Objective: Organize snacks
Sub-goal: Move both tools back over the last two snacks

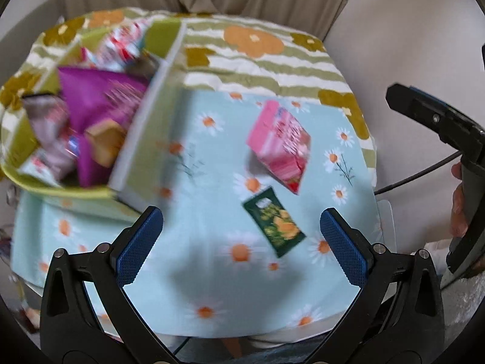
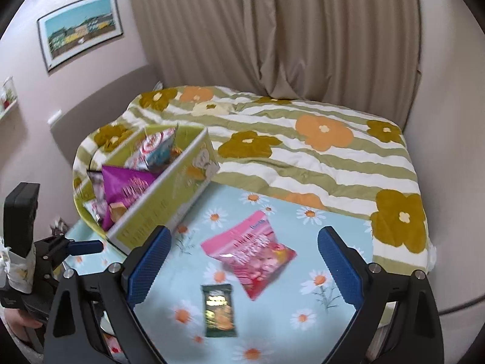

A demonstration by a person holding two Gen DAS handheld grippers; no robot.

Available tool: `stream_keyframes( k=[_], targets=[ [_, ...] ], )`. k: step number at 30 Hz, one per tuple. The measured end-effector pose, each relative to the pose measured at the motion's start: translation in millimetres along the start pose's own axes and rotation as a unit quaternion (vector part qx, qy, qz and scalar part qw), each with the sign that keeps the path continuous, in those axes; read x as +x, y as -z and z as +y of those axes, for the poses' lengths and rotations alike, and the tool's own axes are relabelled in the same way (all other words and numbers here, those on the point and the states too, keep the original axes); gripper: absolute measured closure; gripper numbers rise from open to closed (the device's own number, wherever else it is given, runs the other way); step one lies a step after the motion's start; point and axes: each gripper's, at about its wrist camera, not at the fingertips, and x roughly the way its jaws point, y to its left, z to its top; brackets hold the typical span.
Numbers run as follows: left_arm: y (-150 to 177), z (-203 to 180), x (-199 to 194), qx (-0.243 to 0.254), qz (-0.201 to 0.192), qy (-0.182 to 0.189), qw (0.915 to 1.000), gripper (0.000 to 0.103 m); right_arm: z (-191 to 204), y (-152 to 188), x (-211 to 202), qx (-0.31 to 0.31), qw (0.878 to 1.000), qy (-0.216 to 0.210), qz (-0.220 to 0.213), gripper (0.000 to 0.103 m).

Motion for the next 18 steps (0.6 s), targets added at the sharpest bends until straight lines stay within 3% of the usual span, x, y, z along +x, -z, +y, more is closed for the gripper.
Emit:
stream_keyframes(
  k=[10,18],
  targets=[
    [25.2,-41.2,87.4,-0.017,0.050,-0.023,0.9983,0.000,-45.1,28.1,63.4,-0.055,0.996,-0.050,0.044,0.006],
    [34.7,-44.6,137.4,-0.033,0.091,-0.049,0.9941,0.019,-57.5,39.4,117.8,-0.070,0.992,-0.082,0.073,0.006]
  ],
)
